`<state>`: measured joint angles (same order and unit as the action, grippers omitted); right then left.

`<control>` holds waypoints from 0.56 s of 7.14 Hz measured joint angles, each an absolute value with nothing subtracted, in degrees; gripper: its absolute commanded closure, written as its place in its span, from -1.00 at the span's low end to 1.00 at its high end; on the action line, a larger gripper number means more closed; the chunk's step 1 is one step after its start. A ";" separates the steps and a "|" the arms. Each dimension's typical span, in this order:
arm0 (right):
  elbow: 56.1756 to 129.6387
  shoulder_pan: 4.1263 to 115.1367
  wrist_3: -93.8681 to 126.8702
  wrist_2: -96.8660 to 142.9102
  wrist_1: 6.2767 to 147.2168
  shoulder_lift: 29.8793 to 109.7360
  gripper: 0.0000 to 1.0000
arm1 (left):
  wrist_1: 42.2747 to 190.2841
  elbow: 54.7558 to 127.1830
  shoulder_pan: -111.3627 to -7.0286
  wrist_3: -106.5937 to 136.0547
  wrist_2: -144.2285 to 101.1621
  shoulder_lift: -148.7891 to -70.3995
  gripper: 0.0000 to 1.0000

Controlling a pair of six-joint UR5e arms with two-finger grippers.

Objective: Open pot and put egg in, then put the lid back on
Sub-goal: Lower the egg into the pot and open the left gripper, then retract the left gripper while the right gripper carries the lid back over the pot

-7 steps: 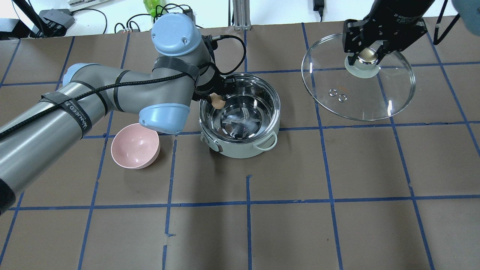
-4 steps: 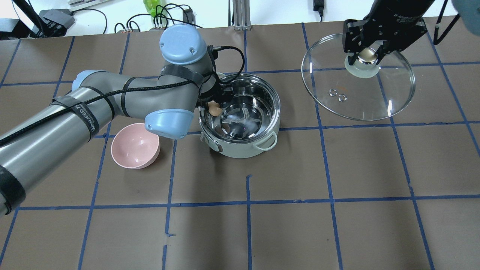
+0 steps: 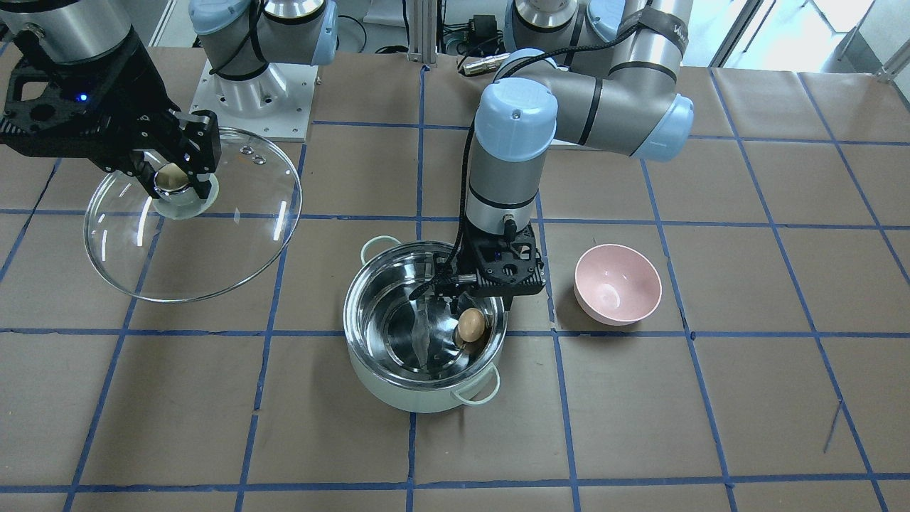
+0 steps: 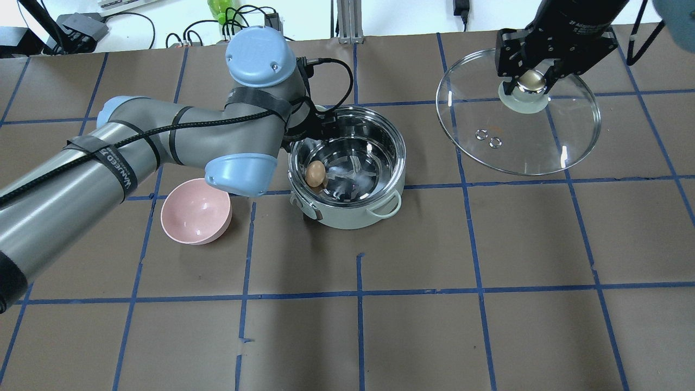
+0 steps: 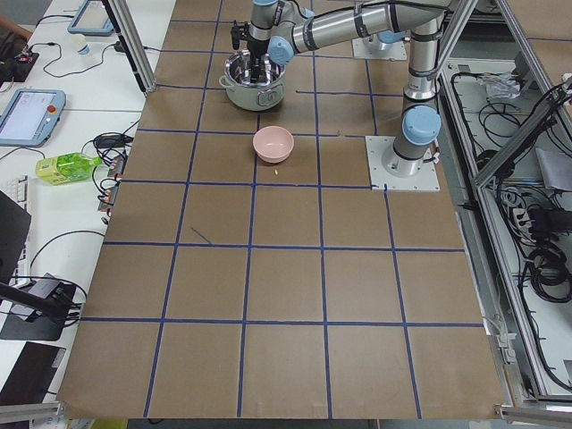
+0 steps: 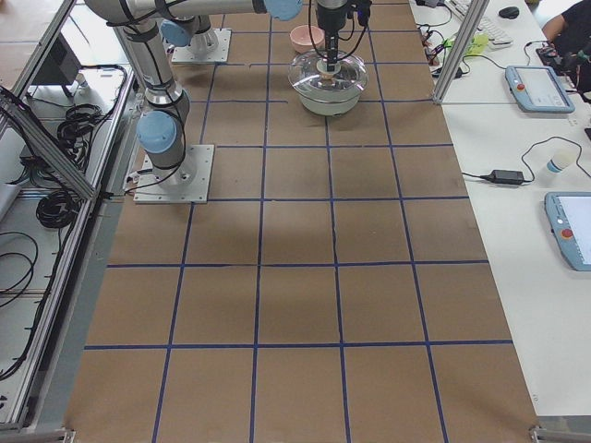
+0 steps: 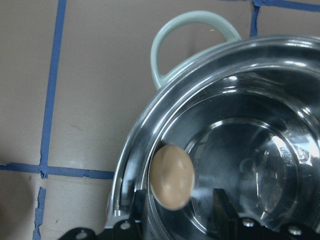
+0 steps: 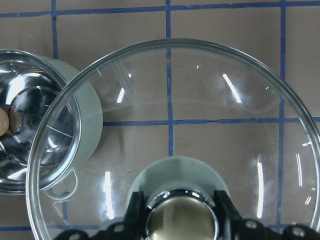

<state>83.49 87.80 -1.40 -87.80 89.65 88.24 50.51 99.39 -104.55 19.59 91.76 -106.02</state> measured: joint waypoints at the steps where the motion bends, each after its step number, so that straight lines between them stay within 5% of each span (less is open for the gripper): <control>1: 83.36 88.00 -1.20 -87.78 89.65 88.24 0.90 | 51.91 98.36 -102.71 17.61 91.65 -104.27 -0.96; 4: 81.83 91.33 4.04 -87.03 91.15 85.61 0.90 | 69.06 95.63 -94.59 8.17 91.28 -94.52 -1.00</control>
